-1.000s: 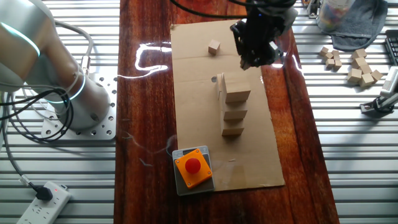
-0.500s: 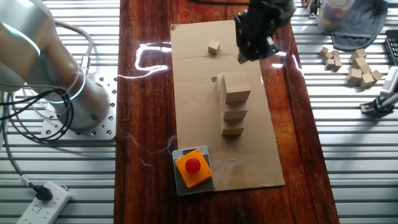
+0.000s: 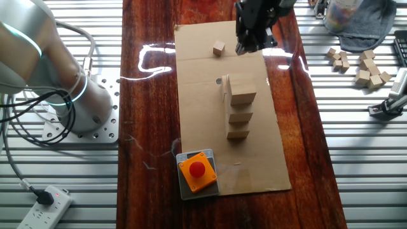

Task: Stack the blocks into a pyramid shape

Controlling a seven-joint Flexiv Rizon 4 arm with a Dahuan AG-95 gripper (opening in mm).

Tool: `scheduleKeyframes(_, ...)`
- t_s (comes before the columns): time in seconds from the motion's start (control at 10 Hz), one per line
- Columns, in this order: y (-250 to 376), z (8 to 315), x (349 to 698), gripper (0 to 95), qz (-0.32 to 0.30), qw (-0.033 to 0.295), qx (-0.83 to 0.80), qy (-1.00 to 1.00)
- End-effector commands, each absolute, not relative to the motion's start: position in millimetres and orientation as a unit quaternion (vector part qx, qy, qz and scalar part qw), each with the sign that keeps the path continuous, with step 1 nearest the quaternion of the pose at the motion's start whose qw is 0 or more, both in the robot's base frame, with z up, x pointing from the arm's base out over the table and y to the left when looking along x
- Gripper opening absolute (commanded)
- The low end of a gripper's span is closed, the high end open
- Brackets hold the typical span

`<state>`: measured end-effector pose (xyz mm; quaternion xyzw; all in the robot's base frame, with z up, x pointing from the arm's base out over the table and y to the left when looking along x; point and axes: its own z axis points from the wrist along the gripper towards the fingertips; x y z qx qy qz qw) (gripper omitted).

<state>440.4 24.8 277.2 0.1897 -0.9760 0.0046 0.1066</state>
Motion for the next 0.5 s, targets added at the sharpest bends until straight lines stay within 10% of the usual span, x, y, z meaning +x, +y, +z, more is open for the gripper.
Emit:
scheduleKeyframes(0.1,26.5,277.9,436.8,0.0,0.003,0.103,0.188,-0.977)
scheduleKeyframes(0.5,28.4,279.6,434.4,0.0,-0.011,0.099,0.189,-0.977)
